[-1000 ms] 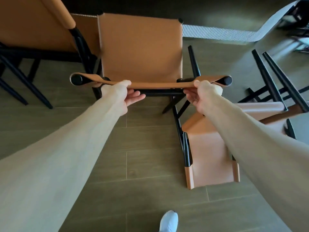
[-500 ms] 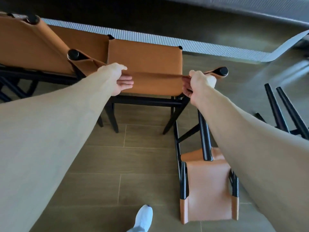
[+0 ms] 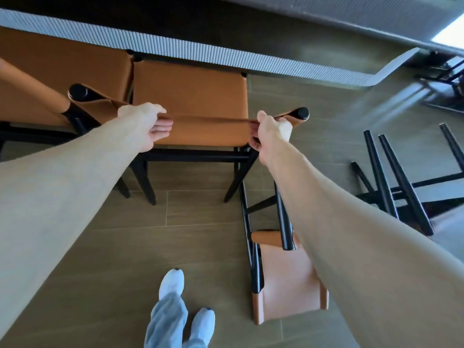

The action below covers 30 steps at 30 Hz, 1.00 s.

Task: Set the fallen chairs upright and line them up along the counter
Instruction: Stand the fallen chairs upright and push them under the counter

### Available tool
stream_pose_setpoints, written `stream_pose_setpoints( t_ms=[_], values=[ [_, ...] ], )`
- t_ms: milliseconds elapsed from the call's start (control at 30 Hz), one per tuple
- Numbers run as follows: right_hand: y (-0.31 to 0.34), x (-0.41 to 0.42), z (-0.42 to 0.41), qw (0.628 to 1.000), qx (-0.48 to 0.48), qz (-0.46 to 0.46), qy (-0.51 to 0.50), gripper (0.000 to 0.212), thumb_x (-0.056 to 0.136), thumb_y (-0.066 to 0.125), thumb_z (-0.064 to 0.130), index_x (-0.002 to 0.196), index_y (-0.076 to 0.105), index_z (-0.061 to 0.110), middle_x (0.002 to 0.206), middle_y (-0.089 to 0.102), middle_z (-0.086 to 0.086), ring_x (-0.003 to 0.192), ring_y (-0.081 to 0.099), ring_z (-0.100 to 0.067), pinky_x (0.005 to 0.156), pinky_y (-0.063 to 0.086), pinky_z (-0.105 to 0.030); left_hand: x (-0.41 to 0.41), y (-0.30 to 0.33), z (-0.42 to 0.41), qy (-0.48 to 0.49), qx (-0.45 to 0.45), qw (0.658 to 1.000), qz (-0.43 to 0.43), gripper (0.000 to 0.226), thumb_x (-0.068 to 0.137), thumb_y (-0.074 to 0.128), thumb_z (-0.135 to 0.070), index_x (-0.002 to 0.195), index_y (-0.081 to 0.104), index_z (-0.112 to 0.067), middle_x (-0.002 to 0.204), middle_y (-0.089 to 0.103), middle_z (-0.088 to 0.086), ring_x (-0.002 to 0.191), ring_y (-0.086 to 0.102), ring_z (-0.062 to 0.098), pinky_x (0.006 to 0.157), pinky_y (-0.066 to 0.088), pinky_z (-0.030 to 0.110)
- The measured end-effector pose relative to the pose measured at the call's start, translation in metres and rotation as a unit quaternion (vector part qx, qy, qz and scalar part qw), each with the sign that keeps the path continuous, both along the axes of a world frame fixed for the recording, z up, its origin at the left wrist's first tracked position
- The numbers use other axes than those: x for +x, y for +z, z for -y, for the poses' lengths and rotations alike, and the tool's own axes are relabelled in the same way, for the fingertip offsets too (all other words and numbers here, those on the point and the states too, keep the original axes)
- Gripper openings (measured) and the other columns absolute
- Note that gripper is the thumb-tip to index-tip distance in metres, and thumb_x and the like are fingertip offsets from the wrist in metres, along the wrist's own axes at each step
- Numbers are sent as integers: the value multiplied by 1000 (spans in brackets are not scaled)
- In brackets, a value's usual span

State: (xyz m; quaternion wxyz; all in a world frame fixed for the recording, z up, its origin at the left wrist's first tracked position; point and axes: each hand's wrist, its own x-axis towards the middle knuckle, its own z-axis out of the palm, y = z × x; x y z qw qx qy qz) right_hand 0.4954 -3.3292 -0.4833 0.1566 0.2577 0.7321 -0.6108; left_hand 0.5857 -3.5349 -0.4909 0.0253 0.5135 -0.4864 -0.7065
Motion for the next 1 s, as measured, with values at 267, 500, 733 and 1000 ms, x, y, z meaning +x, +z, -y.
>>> stream_pose_setpoints(
  t_ms=[267,500,733,1000],
  values=[
    [44,33,-14,990,56,38,126,42,100,56,50,118,60,12,116,71,-7,100,70,-20,85,63,-37,45,38,-22,-225,-51,971,60,65,97,42,-66,99,70,-8,98,76,13,94,73,29,95,54,47],
    [124,110,-58,983,-19,-42,175,56,105,43,51,135,63,9,132,68,-5,121,62,-19,110,47,-44,65,130,-96,-365,-116,916,-119,43,104,45,-48,108,72,-15,110,75,4,106,70,21,101,51,43],
    [204,203,-181,983,-92,-143,66,55,107,39,49,135,63,8,137,65,-8,122,63,-24,106,50,-44,111,218,-212,-440,-114,854,-254,35,106,46,-38,118,70,-16,115,75,2,108,70,16,103,52,42],
    [213,406,-348,964,-182,-151,-120,57,106,34,53,133,61,9,138,64,-13,123,62,-28,104,49,-45,291,209,-385,-414,31,881,-224,50,106,39,-47,121,66,-8,118,72,14,107,69,27,99,52,48]
  ],
)
